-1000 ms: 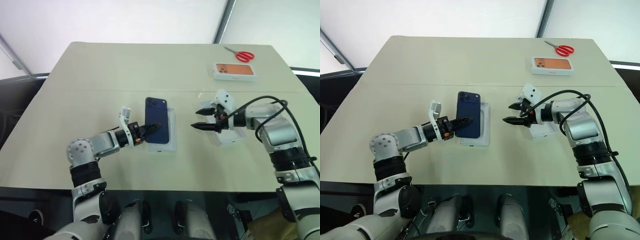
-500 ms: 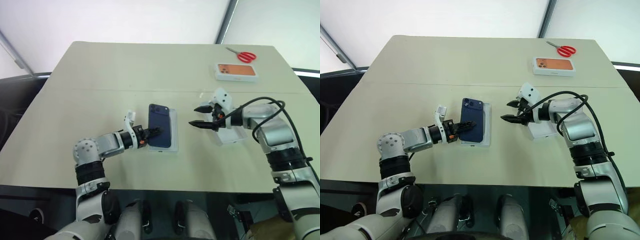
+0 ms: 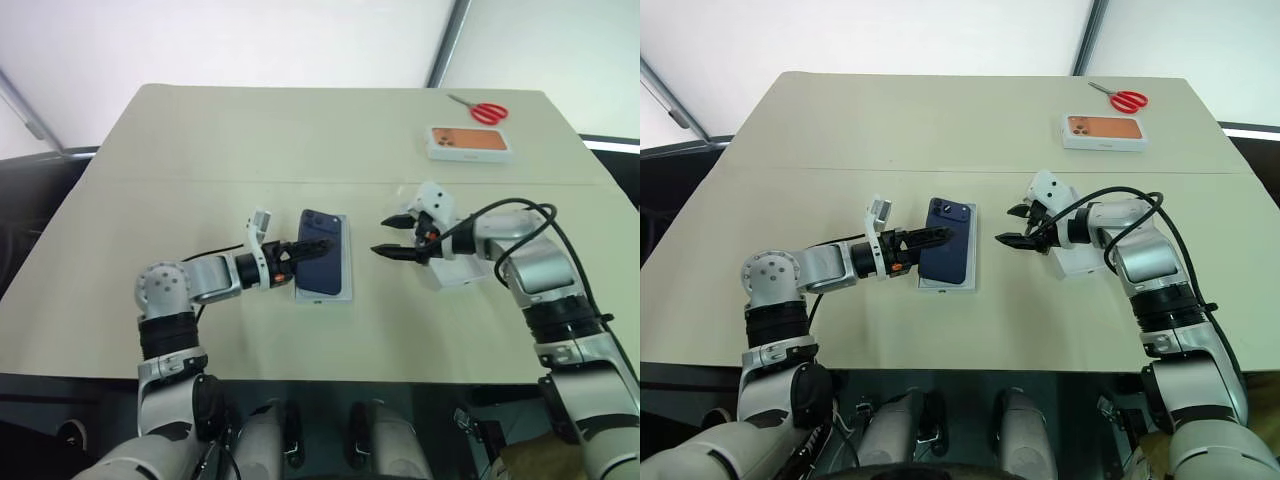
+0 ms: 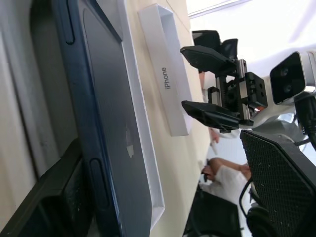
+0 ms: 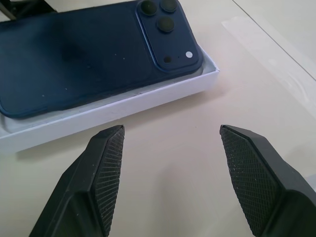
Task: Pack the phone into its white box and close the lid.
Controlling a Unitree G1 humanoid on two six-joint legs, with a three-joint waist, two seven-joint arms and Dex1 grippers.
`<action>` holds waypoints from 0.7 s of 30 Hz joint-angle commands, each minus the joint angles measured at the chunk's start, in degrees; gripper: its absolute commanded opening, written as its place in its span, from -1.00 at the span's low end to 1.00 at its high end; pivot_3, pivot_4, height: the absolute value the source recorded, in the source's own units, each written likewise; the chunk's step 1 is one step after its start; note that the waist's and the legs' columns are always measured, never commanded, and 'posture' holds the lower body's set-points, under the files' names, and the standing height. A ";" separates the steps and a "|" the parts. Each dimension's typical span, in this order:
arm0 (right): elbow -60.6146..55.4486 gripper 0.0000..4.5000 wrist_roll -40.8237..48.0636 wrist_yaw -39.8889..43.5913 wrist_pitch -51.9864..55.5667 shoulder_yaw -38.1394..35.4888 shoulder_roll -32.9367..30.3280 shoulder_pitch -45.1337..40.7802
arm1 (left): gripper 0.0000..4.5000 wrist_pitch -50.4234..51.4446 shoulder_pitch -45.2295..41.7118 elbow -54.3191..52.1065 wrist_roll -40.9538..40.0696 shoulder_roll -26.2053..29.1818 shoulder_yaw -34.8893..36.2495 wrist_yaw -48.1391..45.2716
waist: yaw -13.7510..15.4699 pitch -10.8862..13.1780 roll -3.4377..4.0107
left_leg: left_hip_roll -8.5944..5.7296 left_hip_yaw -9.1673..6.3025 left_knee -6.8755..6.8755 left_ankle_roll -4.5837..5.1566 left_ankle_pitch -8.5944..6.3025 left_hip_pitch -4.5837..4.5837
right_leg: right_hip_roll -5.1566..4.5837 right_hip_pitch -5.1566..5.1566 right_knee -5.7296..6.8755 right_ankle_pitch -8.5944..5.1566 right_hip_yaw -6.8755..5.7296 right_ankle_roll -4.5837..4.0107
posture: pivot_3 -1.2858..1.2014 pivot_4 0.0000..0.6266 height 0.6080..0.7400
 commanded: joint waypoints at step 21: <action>1.16 0.44 -0.68 -0.62 -2.54 1.01 2.96 -2.56 | 0.96 2.07 -0.78 -8.20 -1.05 9.59 0.10 -3.40 | 0.15 0.01 0.01 | -0.04 -0.01 0.00 -0.12 -0.07 -0.01 | -0.02 0.00 0.00 0.00 0.00 0.00 | 0.03 -0.52 0.96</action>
